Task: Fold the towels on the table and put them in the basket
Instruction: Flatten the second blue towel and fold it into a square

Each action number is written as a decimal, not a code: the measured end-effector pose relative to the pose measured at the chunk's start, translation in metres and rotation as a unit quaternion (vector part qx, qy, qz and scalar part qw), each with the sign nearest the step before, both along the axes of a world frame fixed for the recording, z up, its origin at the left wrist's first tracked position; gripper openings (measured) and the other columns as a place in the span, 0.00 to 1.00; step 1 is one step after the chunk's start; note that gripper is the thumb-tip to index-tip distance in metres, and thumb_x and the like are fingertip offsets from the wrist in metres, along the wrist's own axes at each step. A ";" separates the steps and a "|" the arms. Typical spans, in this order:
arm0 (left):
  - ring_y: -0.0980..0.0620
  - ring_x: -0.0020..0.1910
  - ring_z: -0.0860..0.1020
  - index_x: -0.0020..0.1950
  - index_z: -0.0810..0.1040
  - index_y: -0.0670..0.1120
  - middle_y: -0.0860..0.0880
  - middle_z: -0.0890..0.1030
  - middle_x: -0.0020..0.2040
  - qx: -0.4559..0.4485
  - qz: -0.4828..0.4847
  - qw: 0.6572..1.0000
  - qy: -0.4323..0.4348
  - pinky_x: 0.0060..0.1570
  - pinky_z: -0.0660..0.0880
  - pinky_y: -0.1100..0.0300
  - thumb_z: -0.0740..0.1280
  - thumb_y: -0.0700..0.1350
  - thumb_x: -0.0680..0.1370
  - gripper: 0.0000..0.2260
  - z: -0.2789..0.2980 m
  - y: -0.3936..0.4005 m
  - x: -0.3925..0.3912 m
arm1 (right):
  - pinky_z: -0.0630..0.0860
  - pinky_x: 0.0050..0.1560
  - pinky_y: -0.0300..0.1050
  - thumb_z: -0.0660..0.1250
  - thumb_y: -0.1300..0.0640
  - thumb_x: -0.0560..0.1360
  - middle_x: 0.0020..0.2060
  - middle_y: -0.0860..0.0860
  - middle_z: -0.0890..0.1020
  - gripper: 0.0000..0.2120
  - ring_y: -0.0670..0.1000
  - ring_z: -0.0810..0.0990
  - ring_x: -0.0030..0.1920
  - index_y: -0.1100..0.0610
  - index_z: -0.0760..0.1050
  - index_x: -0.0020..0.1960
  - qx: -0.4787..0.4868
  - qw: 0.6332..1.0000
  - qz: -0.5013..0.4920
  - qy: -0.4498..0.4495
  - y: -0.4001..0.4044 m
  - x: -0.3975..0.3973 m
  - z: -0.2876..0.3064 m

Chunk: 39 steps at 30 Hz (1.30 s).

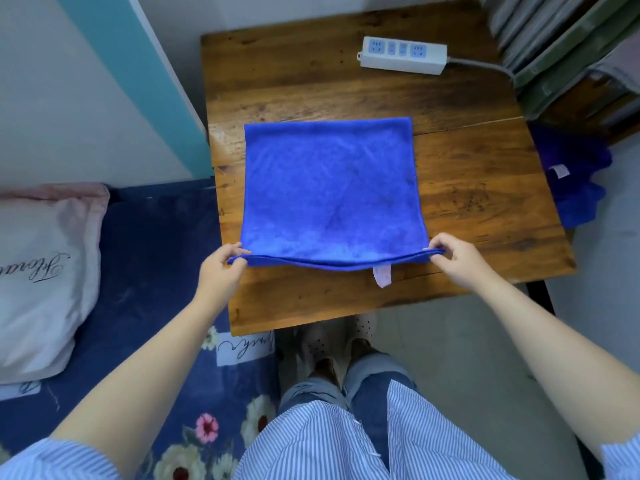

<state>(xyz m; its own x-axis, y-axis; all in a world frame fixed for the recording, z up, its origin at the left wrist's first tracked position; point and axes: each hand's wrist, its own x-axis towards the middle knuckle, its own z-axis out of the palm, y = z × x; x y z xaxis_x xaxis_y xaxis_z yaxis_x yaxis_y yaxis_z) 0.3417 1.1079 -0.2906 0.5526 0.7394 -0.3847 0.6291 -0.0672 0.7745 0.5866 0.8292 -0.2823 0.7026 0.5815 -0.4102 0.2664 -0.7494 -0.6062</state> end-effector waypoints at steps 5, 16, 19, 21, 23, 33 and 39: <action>0.61 0.25 0.64 0.32 0.67 0.45 0.48 0.66 0.30 -0.108 -0.037 0.993 -0.014 0.28 0.61 0.68 0.64 0.38 0.74 0.12 0.018 0.022 0.001 | 0.64 0.35 0.36 0.60 0.72 0.73 0.32 0.53 0.71 0.16 0.45 0.69 0.31 0.53 0.67 0.34 0.016 0.996 -0.015 0.090 0.003 0.009 0.016; 0.60 0.27 0.75 0.38 0.69 0.47 0.49 0.73 0.35 -0.235 -0.072 0.967 0.062 0.28 0.72 0.68 0.58 0.39 0.81 0.11 0.021 0.019 -0.011 | 0.72 0.26 0.29 0.55 0.72 0.77 0.32 0.53 0.70 0.14 0.36 0.73 0.22 0.58 0.67 0.36 -0.027 0.964 -0.045 0.262 -0.014 0.006 0.020; 0.54 0.37 0.74 0.39 0.71 0.48 0.49 0.75 0.39 -0.190 -0.019 0.982 0.014 0.39 0.72 0.62 0.58 0.40 0.81 0.10 0.021 0.018 0.010 | 0.72 0.26 0.27 0.56 0.71 0.77 0.31 0.53 0.71 0.15 0.36 0.74 0.22 0.56 0.67 0.36 0.023 0.978 -0.106 0.179 0.001 0.016 0.020; 0.53 0.39 0.74 0.39 0.71 0.49 0.50 0.75 0.39 -0.157 0.006 0.988 0.005 0.41 0.71 0.60 0.58 0.41 0.81 0.11 0.017 0.021 0.027 | 0.72 0.28 0.30 0.57 0.70 0.77 0.31 0.53 0.71 0.16 0.41 0.74 0.26 0.55 0.68 0.35 0.027 0.980 -0.132 0.146 0.014 0.024 0.014; 0.51 0.40 0.72 0.38 0.71 0.51 0.51 0.74 0.38 -0.115 0.018 0.993 0.019 0.42 0.69 0.57 0.58 0.43 0.81 0.12 0.010 0.026 0.042 | 0.72 0.36 0.41 0.59 0.67 0.76 0.33 0.55 0.72 0.14 0.50 0.72 0.34 0.55 0.69 0.35 0.011 0.983 -0.149 0.105 0.028 0.031 0.004; 0.55 0.33 0.65 0.47 0.70 0.44 0.52 0.68 0.34 -0.006 0.043 0.996 0.076 0.33 0.61 0.63 0.54 0.44 0.82 0.08 -0.013 0.044 0.089 | 0.63 0.46 0.38 0.57 0.62 0.79 0.54 0.61 0.78 0.12 0.58 0.74 0.53 0.66 0.73 0.58 -0.028 0.987 -0.160 -0.013 0.060 0.052 -0.013; 0.48 0.39 0.67 0.47 0.68 0.43 0.52 0.68 0.33 0.034 0.045 0.991 0.118 0.32 0.62 0.60 0.53 0.45 0.82 0.08 -0.029 0.047 0.103 | 0.60 0.40 0.33 0.56 0.64 0.78 0.53 0.63 0.78 0.11 0.57 0.74 0.49 0.67 0.73 0.57 -0.033 0.984 -0.173 -0.018 0.070 0.061 -0.031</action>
